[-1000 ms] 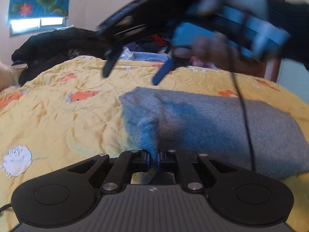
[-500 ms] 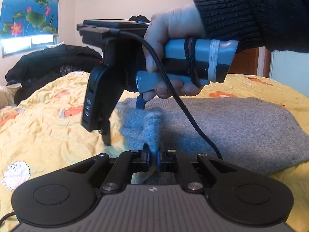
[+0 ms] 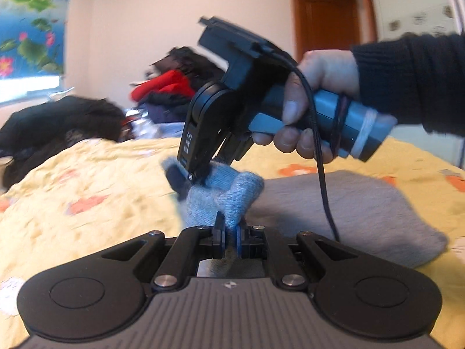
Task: Fold small clothes
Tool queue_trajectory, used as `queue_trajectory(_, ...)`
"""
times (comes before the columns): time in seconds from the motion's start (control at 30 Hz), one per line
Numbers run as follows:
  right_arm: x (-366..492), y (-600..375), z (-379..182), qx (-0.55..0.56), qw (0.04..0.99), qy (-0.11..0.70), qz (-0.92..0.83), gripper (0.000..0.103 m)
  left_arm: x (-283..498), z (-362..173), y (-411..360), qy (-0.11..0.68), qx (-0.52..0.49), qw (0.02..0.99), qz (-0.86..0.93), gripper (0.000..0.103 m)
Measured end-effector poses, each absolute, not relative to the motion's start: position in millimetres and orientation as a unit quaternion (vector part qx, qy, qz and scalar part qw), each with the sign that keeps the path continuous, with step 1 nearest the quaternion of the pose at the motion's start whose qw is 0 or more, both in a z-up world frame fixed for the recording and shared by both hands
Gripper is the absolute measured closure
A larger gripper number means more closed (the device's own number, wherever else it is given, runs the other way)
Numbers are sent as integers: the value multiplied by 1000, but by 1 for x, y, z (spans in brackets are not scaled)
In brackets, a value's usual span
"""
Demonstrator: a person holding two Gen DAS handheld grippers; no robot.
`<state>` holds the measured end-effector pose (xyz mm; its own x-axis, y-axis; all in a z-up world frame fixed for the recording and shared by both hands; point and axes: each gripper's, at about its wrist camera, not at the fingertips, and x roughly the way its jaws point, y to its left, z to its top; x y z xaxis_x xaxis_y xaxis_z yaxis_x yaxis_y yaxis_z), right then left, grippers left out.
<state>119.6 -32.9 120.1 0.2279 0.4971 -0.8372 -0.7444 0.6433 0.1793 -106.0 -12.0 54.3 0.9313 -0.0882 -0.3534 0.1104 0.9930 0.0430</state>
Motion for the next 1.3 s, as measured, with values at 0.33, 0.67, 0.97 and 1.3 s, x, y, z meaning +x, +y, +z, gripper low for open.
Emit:
queue_trajectory(0.33,98,-263,111,57,840,444,308,91,-92,45,-126,185,81,958,-201,96)
queue_trajectory(0.67,102,-361,48,299,810,406,299,30,-79,20,-163,221,140,946,-192,96)
queue_trajectory(0.97,164,-319,30,269,795,456,296,30,-80,7,-181,216,191,942,-174,95)
queue_trajectory(1.3,168,-291,40,196,809,438,340,83,-80,16,-172,242,166,938,-186,97)
